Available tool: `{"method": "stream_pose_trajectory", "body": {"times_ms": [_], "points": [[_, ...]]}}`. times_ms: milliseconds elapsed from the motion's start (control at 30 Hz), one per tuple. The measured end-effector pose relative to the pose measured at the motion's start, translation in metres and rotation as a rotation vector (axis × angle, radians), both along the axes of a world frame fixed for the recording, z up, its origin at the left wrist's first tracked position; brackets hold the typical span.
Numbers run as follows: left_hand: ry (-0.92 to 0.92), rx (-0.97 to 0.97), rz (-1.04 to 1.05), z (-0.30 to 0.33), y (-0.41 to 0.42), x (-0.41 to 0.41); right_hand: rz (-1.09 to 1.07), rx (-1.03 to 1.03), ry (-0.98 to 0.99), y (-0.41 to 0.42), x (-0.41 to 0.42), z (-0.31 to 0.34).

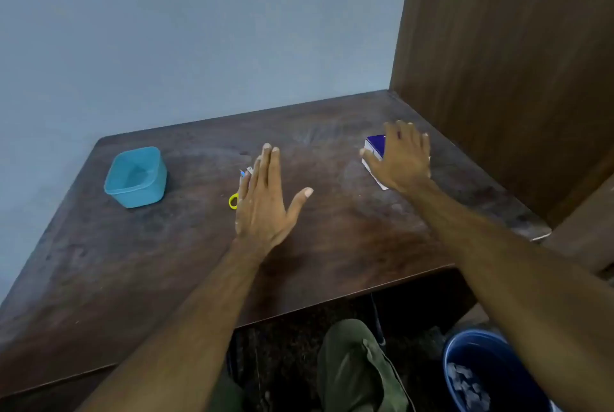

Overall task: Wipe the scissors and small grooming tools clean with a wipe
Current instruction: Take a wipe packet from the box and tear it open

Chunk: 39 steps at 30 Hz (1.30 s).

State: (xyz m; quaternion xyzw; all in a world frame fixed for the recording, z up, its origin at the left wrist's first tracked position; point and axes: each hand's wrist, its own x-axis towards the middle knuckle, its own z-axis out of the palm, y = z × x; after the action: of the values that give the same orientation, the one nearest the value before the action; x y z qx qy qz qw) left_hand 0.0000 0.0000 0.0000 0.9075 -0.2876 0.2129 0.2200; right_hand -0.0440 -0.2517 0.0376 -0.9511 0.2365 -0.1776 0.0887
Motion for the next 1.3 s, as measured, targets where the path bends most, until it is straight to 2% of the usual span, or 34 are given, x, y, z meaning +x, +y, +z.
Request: {"method": "stream_pose_trajectory", "body": {"times_ms": [200, 333, 467, 633, 833, 1033, 1167, 1233, 1300], "points": [[0.161, -0.044, -0.11, -0.019, -0.049, 0.0, -0.071, 0.126, 0.062, -0.037, 0.003, -0.007], [0.363, -0.083, -0.173, -0.026, -0.095, 0.004, -0.058, 0.181, 0.057, -0.039, 0.009, -0.016], [0.549, -0.167, -0.237, -0.031, -0.138, 0.012, -0.096, 0.121, 0.013, -0.037, 0.012, -0.03], [0.788, -0.353, -0.442, -0.029, -0.18, 0.019, -0.123, 0.102, 0.026, -0.038, 0.016, -0.035], [0.698, -0.442, -0.518, -0.038, -0.193, 0.027, -0.136, 0.098, -0.005, -0.037, 0.019, -0.037], [0.644, -0.442, -0.454, -0.049, -0.197, 0.034, -0.116, 0.167, -0.024, -0.045, 0.019, -0.033], [0.579, -0.434, -0.447, -0.049, -0.196, 0.035, -0.083, 0.29, -0.23, -0.054, 0.019, -0.015], [0.572, -0.432, -0.428, -0.048, -0.195, 0.034, -0.042, 0.226, -0.371, -0.062, 0.017, -0.005], [0.577, -0.438, -0.419, -0.048, -0.195, 0.033, -0.018, 0.011, -0.424, -0.069, 0.015, 0.004]]}}
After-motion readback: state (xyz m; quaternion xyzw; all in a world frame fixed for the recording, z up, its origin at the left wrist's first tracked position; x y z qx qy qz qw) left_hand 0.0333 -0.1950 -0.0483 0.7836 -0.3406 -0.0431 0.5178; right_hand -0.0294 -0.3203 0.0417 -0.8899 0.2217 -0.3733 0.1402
